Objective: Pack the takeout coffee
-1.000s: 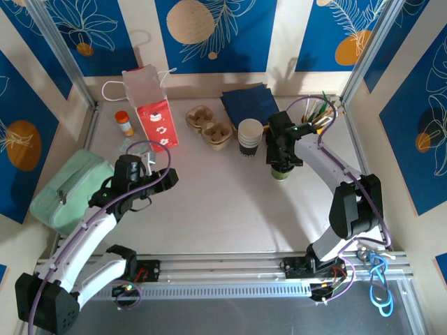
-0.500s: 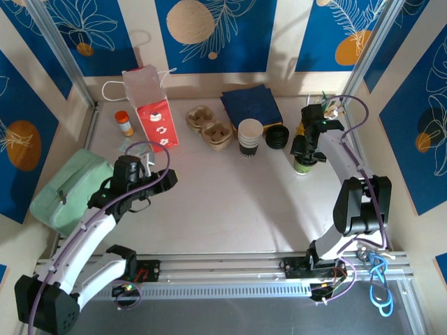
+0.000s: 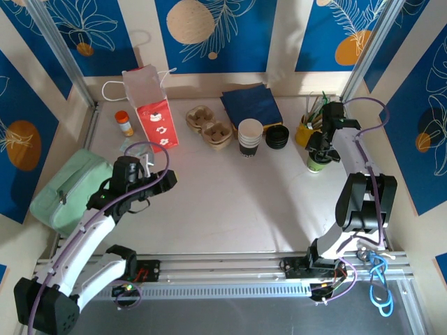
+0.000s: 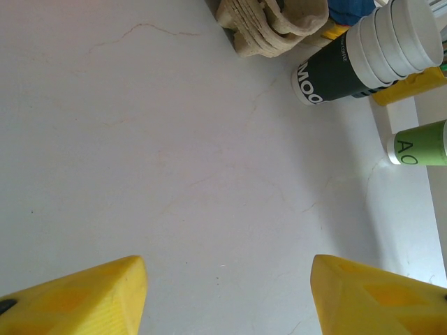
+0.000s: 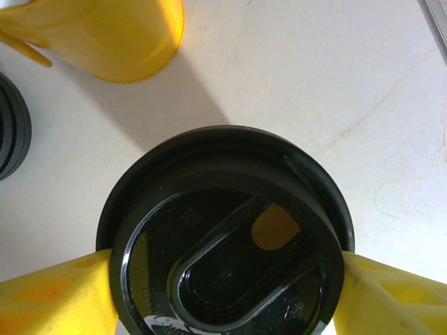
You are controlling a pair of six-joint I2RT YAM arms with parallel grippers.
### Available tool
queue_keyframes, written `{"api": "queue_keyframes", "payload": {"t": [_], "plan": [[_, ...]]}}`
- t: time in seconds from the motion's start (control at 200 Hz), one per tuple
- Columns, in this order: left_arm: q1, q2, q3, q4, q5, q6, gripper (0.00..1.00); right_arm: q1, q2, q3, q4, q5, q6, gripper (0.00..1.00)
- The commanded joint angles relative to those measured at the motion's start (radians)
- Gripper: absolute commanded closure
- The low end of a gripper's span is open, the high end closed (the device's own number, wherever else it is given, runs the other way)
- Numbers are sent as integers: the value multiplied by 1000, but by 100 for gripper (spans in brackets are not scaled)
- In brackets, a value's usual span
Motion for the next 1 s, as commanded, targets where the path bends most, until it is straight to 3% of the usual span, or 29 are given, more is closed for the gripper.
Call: {"api": "queue_keyframes", "payload": {"t": [0.0, 0.41, 0.995], "plan": [[15, -22, 20, -15, -2, 18, 37, -11, 25, 43, -1, -27, -13, 28], [18, -24, 26, -15, -2, 13, 37, -36, 93, 83, -19, -50, -7, 22], [19, -37, 44, -32, -5, 13, 37, -60, 38, 157, -87, -88, -10, 11]]}}
